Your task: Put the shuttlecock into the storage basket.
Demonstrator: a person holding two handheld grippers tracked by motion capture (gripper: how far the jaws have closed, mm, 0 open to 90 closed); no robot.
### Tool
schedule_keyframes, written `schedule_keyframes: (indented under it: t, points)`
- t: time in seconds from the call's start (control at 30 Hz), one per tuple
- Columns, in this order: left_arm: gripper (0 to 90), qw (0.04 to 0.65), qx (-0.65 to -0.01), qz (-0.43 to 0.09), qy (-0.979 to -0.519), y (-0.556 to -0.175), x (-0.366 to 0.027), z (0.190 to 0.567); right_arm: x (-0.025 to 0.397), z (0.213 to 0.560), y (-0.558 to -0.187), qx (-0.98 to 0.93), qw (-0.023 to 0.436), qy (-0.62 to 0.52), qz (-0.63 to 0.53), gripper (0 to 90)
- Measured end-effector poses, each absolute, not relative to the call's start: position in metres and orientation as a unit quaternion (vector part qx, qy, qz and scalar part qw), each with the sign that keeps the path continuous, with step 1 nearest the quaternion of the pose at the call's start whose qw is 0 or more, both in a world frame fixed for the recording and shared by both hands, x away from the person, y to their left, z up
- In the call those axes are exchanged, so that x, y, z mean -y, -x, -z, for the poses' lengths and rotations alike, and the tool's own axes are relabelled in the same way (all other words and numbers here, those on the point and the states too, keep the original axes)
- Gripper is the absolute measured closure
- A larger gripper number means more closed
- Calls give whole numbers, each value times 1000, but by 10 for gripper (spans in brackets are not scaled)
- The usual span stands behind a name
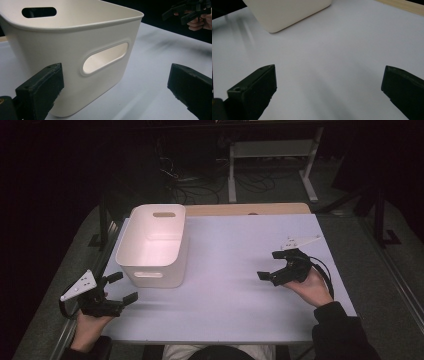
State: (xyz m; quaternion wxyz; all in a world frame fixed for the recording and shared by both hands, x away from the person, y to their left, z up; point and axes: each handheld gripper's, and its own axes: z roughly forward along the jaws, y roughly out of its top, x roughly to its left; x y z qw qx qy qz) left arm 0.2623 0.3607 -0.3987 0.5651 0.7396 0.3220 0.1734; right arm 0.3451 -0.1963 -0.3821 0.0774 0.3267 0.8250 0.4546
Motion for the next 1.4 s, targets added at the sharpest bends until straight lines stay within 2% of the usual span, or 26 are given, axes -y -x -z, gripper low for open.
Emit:
schedule_keyframes:
  t: [0.97, 1.4]
  points:
    - [3, 563, -324, -174, -740, -262, -361, 399, 235, 408, -317, -805, 95, -357, -465, 0]
    - [3, 564, -325, -175, -739, -262, -361, 399, 248, 417, -302, -790, 128, -356, -482, 0]
